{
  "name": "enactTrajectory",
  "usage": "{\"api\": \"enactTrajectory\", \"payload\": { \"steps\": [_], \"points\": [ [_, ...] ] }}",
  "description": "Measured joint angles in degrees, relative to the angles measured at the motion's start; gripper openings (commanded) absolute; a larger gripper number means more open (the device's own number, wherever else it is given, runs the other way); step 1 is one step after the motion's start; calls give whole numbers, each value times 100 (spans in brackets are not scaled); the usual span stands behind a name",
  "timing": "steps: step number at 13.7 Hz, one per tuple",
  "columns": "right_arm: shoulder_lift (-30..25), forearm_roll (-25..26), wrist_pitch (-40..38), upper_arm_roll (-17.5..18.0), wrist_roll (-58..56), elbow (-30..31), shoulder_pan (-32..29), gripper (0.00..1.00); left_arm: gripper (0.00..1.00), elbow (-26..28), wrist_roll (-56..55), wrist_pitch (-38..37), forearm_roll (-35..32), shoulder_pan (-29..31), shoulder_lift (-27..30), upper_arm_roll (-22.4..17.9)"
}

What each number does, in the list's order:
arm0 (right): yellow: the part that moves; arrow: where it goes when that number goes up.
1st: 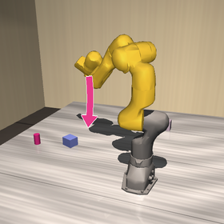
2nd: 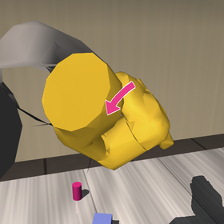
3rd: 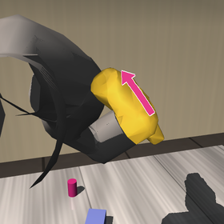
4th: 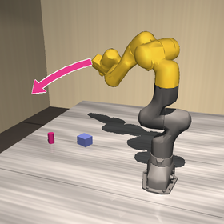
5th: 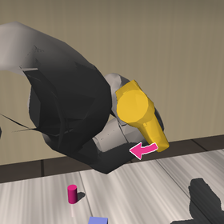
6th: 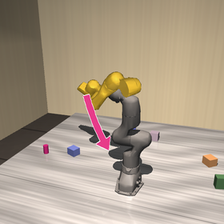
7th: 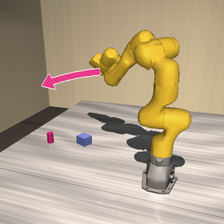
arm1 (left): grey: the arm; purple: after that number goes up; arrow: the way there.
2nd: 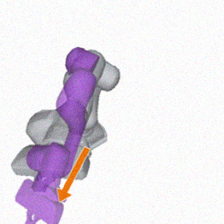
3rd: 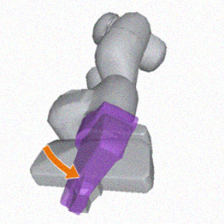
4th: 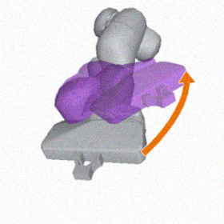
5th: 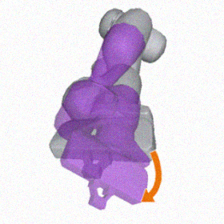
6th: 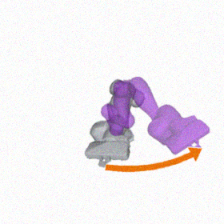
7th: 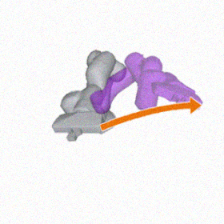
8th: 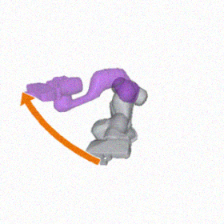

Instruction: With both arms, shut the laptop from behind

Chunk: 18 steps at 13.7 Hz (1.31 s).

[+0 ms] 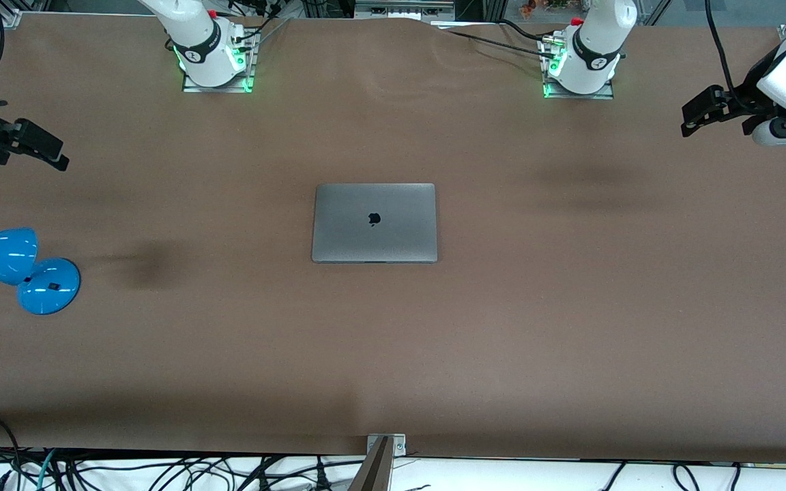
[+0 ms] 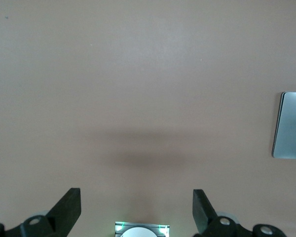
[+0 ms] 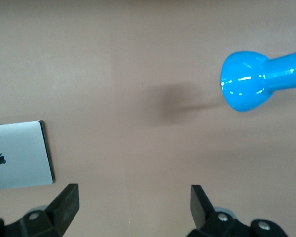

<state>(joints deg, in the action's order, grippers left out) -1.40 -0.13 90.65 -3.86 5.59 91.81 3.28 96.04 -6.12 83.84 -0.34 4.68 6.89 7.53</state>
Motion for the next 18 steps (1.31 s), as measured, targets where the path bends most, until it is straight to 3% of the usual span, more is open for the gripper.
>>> {"api": "enactTrajectory", "payload": {
  "steps": [18],
  "points": [
    [82, 0, 55, 101, 5, 181, 9, 100, 100, -77, 10, -7, -129, 90, -220, 12]
  ]
}}
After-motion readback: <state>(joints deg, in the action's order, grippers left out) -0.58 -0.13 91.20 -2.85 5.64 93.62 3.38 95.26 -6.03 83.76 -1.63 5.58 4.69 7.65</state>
